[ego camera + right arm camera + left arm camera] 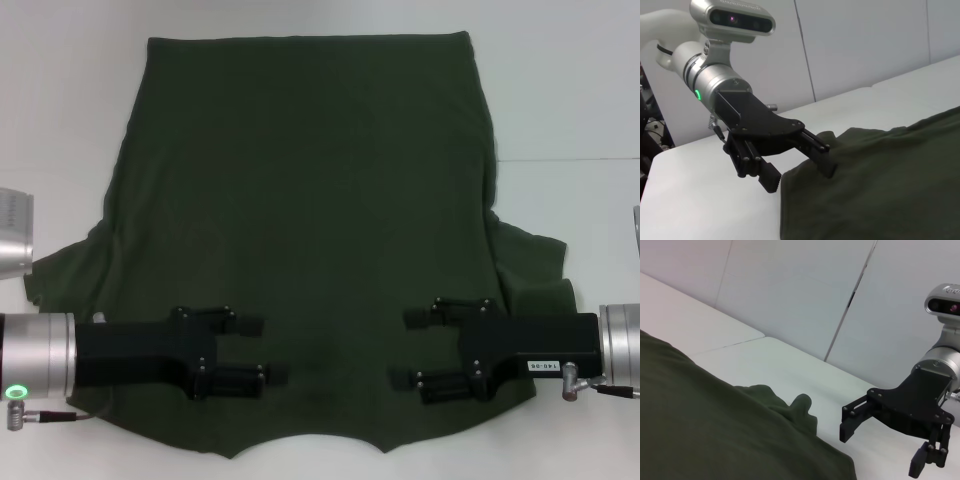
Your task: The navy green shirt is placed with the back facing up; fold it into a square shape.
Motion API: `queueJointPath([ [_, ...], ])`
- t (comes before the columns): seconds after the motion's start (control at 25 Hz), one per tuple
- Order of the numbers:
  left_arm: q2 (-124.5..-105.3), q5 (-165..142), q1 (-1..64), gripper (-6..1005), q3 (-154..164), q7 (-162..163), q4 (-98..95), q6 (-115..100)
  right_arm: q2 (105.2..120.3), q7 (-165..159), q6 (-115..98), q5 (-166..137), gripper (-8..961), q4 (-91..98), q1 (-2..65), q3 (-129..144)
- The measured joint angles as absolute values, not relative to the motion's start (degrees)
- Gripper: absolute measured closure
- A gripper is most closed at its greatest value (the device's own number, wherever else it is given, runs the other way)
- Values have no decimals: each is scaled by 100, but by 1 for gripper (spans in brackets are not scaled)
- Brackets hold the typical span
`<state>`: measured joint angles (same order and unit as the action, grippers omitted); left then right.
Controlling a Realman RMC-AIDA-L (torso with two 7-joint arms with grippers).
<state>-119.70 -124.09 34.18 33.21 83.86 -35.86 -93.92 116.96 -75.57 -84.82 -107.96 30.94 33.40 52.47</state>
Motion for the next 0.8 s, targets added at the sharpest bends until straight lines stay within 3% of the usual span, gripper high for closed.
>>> queueJointPath([
  [0.8,-11956,-12284,3428,138,2901,8649,-3580,-9355,11705,-7559,-8428,-10855,30,3032,3385,5265],
])
